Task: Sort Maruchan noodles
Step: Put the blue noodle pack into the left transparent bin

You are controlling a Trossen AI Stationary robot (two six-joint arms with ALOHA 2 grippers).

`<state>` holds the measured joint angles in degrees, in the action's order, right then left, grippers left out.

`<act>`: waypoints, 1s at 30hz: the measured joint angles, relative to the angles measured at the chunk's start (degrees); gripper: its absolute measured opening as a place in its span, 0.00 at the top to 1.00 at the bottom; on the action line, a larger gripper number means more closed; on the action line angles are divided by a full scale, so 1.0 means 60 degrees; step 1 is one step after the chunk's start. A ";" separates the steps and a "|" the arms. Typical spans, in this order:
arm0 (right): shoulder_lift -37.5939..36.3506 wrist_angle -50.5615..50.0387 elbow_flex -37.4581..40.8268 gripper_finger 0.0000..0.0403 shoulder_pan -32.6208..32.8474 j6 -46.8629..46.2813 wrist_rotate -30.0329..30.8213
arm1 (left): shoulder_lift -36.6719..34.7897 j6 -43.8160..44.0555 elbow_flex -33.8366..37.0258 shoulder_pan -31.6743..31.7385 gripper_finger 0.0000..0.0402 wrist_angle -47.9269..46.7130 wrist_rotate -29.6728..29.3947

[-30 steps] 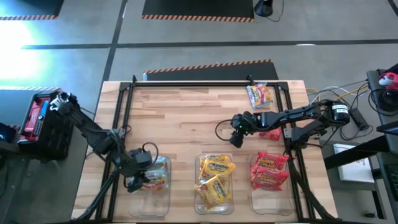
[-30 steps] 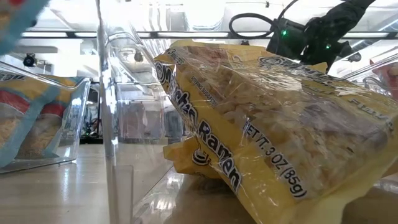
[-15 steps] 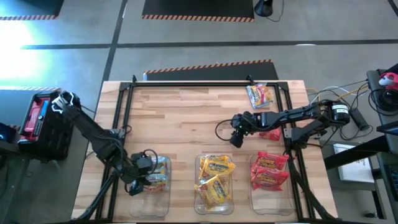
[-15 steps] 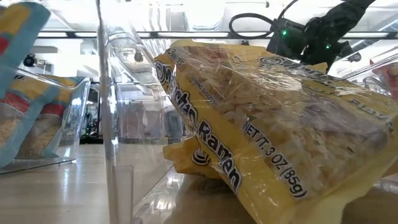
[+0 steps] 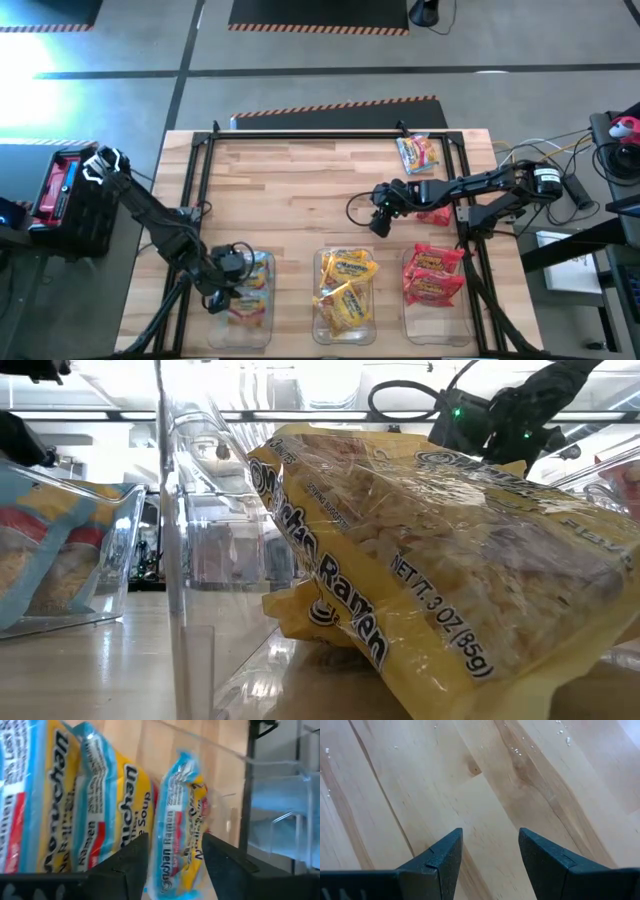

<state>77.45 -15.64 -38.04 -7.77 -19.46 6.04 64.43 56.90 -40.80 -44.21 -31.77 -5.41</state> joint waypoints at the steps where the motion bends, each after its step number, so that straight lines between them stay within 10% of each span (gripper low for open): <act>1: 0.0000 0.0015 0.0000 0.54 0.0000 0.0000 0.0000 | 0.0003 0.0002 -0.0061 0.0000 0.57 -0.0169 -0.0006; 18: 0.0000 0.0021 0.0000 0.54 -0.0004 0.0000 0.0000 | -0.0021 -0.1761 -0.1996 0.0603 0.52 -0.2923 -0.2989; 30: -0.0001 0.0021 0.0000 0.54 -0.0004 0.0000 0.0000 | 0.0928 -0.5801 -0.1985 0.5058 0.52 0.0369 -0.0103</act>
<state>77.44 -15.51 -38.04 -7.79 -19.46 6.04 70.00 22.09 -52.71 -13.86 -29.56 -6.03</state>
